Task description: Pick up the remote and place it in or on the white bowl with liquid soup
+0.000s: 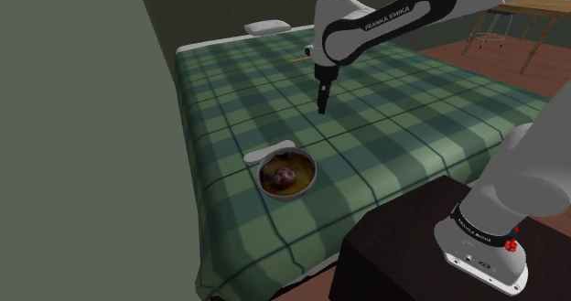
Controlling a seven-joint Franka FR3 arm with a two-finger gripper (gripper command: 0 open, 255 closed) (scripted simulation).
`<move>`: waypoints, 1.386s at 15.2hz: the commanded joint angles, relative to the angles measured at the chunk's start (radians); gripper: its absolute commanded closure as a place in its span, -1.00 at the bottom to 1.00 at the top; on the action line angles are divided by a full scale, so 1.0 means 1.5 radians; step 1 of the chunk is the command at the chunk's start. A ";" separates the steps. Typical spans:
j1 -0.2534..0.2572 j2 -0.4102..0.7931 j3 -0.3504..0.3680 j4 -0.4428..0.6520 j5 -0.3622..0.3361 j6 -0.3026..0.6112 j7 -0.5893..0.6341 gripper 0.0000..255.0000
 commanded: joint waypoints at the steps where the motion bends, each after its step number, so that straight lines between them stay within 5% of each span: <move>1: 0.006 0.048 0.003 0.033 0.003 0.014 -0.036 -1.00; 21: 0.062 0.459 0.078 0.347 -0.029 0.086 -0.283 -1.00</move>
